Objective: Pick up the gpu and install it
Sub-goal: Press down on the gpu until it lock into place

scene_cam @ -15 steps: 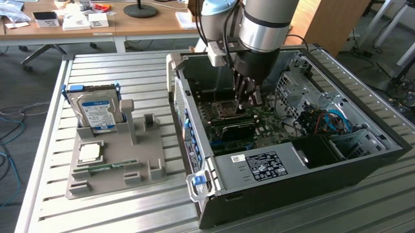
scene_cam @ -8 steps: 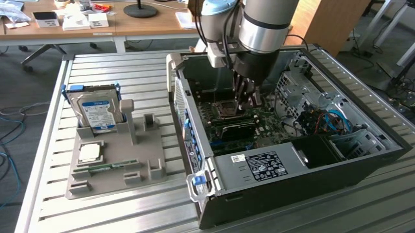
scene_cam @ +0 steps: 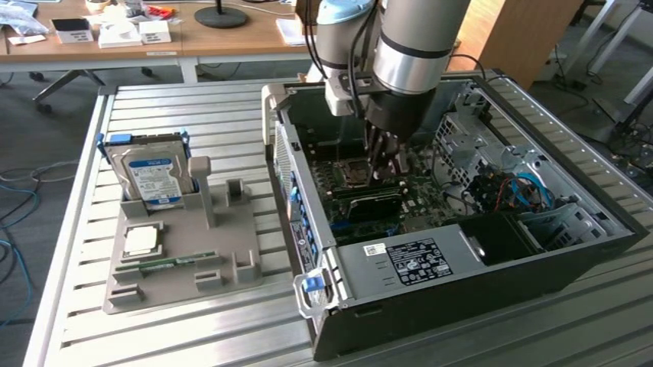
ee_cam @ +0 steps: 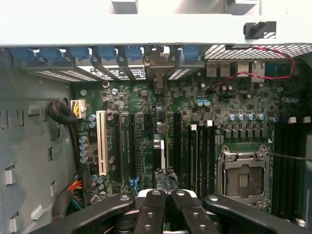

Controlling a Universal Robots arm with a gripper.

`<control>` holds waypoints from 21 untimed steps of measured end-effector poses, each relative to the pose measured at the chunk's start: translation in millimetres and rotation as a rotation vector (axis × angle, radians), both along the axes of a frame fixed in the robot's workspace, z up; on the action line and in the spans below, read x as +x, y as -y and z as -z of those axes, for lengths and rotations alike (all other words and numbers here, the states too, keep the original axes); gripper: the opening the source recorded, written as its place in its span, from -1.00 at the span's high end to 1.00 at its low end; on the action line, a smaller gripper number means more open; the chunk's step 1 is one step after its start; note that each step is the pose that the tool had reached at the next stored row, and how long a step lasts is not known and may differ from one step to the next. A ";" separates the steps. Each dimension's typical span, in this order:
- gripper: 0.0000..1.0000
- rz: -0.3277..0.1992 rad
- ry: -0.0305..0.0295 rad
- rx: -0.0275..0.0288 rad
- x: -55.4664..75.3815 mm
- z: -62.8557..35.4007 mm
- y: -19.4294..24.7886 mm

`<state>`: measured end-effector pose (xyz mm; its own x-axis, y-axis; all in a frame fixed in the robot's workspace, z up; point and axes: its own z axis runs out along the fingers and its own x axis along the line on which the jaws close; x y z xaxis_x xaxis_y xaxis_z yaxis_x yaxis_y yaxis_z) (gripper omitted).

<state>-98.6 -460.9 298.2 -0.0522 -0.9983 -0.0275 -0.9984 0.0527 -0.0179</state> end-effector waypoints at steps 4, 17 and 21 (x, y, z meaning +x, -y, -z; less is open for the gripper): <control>0.79 0.000 0.0000 0.0000 0.0 0.3 0.0; 0.79 0.002 0.0001 0.0000 -1.3 5.5 -3.8; 0.79 0.003 0.0001 0.0000 -2.0 11.6 -4.0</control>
<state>-100.6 -456.8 286.5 -0.0556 -0.9981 -0.0275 -0.9983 0.0561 -0.0180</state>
